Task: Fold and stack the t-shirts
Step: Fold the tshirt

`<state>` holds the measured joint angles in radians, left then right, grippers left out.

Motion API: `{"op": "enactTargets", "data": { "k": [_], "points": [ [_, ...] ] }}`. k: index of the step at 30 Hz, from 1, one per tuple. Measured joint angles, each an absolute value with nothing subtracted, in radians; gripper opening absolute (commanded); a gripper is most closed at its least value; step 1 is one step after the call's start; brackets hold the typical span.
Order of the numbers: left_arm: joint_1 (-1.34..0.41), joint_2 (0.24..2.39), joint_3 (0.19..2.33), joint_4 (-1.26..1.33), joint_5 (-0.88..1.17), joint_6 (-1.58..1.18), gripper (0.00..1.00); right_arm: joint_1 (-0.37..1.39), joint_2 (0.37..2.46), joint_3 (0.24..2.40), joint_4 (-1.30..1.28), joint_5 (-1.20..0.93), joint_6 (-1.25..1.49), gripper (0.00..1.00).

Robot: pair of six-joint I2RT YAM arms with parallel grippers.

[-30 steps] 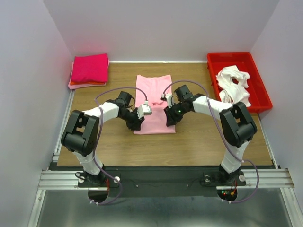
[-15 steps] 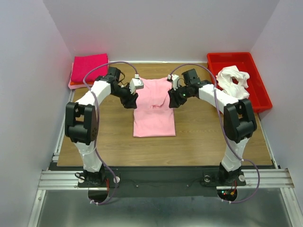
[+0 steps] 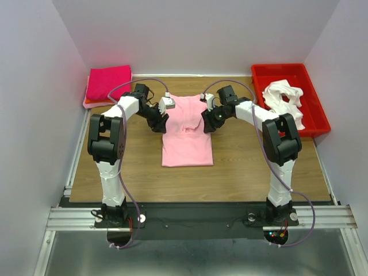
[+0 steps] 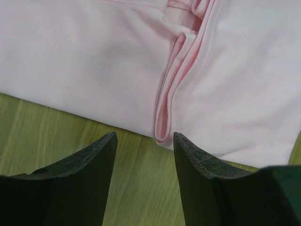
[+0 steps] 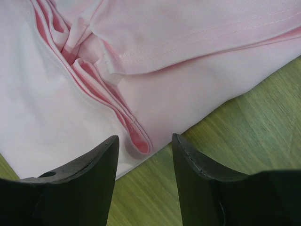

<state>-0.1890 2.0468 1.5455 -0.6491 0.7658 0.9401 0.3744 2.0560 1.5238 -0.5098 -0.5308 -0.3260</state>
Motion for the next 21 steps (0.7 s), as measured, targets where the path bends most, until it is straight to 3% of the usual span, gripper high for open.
{"op": "enactTargets", "data": {
  "k": [14,19,21],
  "points": [
    [-0.230,2.059,1.530,-0.642,0.768,0.940,0.63,0.374,2.069,1.517,-0.508,-0.561,-0.325,0.54],
    [-0.241,2.081,1.515,-0.636,0.767,0.936,0.54,0.374,2.071,1.485,-0.511,-0.562,-0.326,0.50],
    [-0.241,2.085,1.513,-0.637,0.767,0.934,0.46,0.374,2.071,1.485,-0.509,-0.562,-0.326,0.46]
  ]
}}
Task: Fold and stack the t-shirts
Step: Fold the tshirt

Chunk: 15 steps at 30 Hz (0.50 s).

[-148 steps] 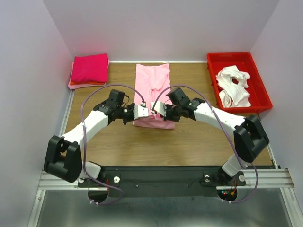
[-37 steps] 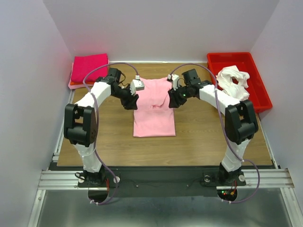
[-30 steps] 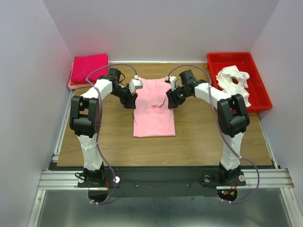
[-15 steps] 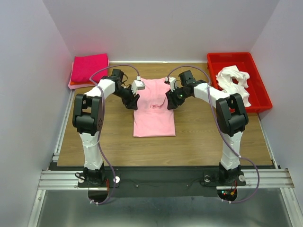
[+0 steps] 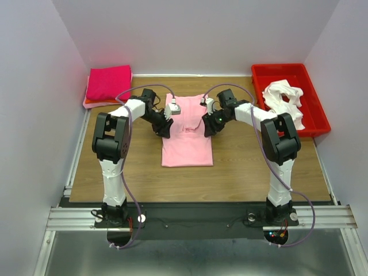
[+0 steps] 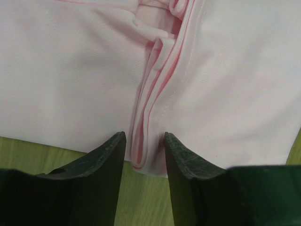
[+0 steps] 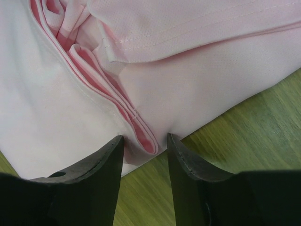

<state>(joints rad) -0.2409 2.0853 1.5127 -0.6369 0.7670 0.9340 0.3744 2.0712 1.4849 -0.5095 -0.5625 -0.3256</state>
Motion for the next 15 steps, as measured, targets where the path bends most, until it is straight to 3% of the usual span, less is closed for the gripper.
{"op": "enactTargets", "data": {
  "k": [7,10,13,15],
  "points": [
    [-0.242,2.086,1.513,-0.636,0.768,0.933,0.21,0.374,2.071,1.482,-0.509,-0.569,-0.325,0.30],
    [-0.242,2.086,1.513,-0.639,0.772,0.936,0.19,0.374,2.070,1.482,-0.509,-0.573,-0.323,0.29],
    [-0.242,2.086,1.513,-0.644,0.775,0.938,0.20,0.374,2.067,1.482,-0.510,-0.576,-0.323,0.37],
    [-0.242,2.086,1.513,-0.649,0.776,0.941,0.21,0.374,2.061,1.482,-0.512,-0.577,-0.323,0.38]
  ]
}}
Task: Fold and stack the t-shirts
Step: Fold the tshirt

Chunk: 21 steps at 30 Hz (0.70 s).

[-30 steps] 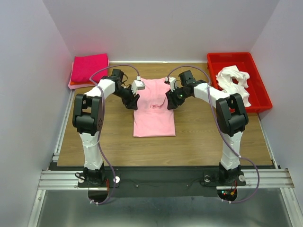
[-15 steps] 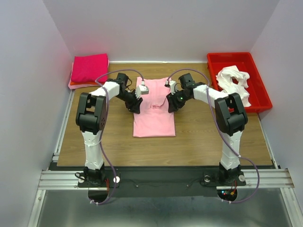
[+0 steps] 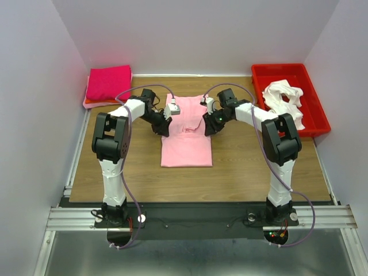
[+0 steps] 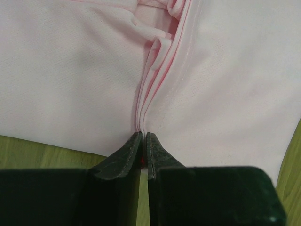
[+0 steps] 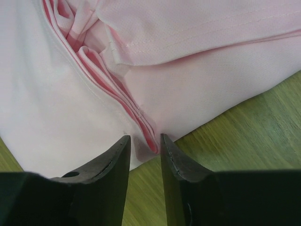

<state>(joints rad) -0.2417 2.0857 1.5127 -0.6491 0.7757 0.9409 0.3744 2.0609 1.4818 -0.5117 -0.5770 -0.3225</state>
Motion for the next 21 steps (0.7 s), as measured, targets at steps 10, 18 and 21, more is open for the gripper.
{"op": "enactTargets", "data": {
  "k": [10,18,21],
  "points": [
    [-0.242,2.082,1.513,-0.672,0.780,0.960,0.11,0.374,2.041,1.482,-0.513,-0.588,-0.319,0.09],
    [-0.243,2.051,1.513,-0.694,0.783,0.974,0.03,0.374,2.040,1.482,-0.515,-0.599,-0.318,0.00],
    [-0.243,2.048,1.513,-0.698,0.783,0.978,0.01,0.374,2.039,1.482,-0.516,-0.602,-0.319,0.11]
  ]
}}
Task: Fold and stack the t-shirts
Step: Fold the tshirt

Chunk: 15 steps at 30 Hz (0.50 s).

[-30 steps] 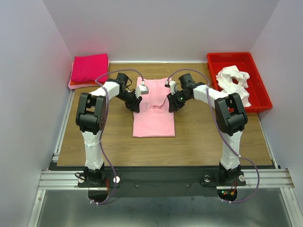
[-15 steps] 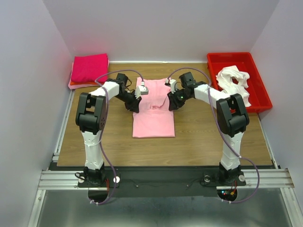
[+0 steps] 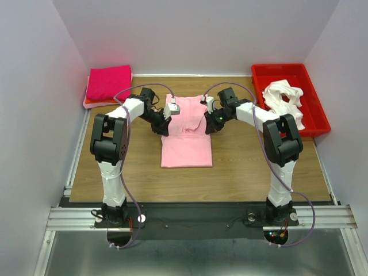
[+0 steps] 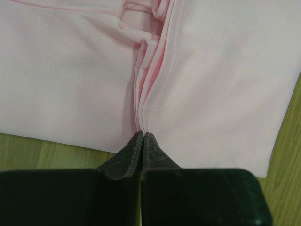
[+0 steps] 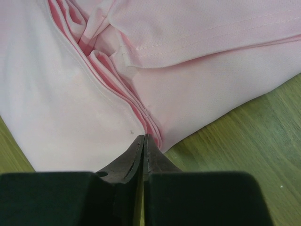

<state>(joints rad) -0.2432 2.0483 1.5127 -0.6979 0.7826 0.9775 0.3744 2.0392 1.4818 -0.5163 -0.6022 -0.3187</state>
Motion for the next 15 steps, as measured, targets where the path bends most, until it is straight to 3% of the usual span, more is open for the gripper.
{"op": "enactTargets", "data": {
  "k": [2,3,9,15],
  "points": [
    [-0.244,2.048,1.513,-0.698,0.782,0.979,0.01,0.374,2.038,1.482,-0.517,-0.603,-0.318,0.34],
    [-0.245,2.048,1.513,-0.699,0.782,0.979,0.00,0.374,2.037,1.482,-0.517,-0.603,-0.318,0.37],
    [-0.248,2.048,1.513,-0.699,0.782,0.980,0.00,0.374,2.037,1.482,-0.520,-0.594,-0.315,0.40],
    [-0.248,2.048,1.513,-0.699,0.782,0.979,0.00,0.374,2.037,1.482,-0.530,-0.584,-0.319,0.35]
  ]
}}
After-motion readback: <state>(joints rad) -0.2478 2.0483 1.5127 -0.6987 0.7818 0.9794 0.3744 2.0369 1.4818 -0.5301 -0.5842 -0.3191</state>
